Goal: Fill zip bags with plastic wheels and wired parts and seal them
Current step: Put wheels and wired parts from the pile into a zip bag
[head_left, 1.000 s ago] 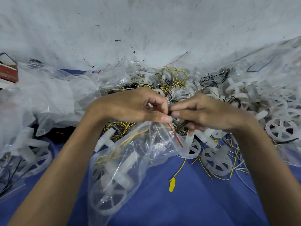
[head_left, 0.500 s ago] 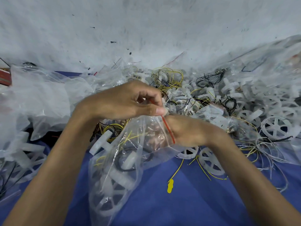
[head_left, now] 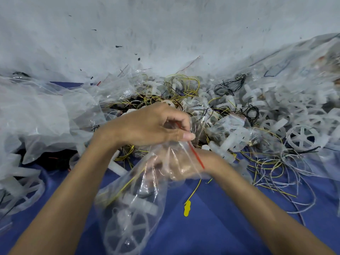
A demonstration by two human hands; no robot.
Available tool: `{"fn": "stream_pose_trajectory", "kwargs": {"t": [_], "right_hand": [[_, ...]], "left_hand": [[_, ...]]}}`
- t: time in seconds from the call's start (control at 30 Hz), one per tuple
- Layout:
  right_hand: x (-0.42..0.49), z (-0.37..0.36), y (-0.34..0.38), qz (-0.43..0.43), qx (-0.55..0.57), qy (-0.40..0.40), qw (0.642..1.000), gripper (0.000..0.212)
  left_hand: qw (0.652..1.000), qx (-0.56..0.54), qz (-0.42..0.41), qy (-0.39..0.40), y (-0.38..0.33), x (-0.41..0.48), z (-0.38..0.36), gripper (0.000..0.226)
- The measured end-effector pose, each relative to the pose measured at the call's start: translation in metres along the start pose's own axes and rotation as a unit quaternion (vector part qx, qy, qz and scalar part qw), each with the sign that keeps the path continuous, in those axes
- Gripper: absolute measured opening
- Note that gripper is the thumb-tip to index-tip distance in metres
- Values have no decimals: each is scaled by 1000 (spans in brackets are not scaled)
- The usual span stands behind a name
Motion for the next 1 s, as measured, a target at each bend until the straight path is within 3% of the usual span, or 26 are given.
{"fn": "stream_pose_trajectory", "kwargs": {"t": [0.1,0.17,0.23,0.27,0.33,0.37,0.43,0.5,0.63,0.73,0.8,0.87,0.9,0.97,1.0], "right_hand": [[9,21,11,147,-29,-16,989,7],[7,39,6,184,46,-47,981,14],[7,61,-13,187,177,-116,959,13],[8,71,-25,179,189,-184,948,13],[19,82,-54,129,88,-312,937,20],[28,81,-67,74,6,-329,941,32],[47,66,-93,-43,-132,-239,961,60],[54,55,-111,-99,-194,-175,960,67],[49,62,-109,-116,-185,-276,936,44],[46,67,-82,-40,-137,-404,904,26],[50,54,-63,-10,-71,-356,932,33],[61,29,-53,-58,-132,-243,959,42],[65,18,-53,-84,-186,-218,954,48],[69,11,-53,-90,-231,-244,937,48],[69,16,-55,-80,-202,-255,942,42]], "left_hand": [[999,21,33,12,14,-8,11,33],[998,24,55,19,23,-14,19,34],[995,42,80,37,32,-19,23,30],[993,52,94,46,37,-21,24,28],[990,65,112,57,43,-22,24,27],[989,67,115,60,44,-22,23,27],[989,61,116,61,46,-22,23,27],[990,48,120,60,48,-23,24,26],[988,18,141,60,57,-31,31,23],[986,21,155,57,64,-37,39,23],[984,34,164,57,67,-40,42,25],[984,32,168,54,67,-41,41,23],[984,27,166,49,66,-41,41,21],[986,22,161,35,64,-39,39,19],[986,22,160,29,64,-39,40,18]]}}
Point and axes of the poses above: each hand's wrist, its own x-axis towards the middle knuckle, its own z-axis out of the back of the hand, y = z × x, the point moved 4 cm from there along x, towards the middle knuckle, and after that the axes turned 3 degrees about -z, right-handed, at the moved point
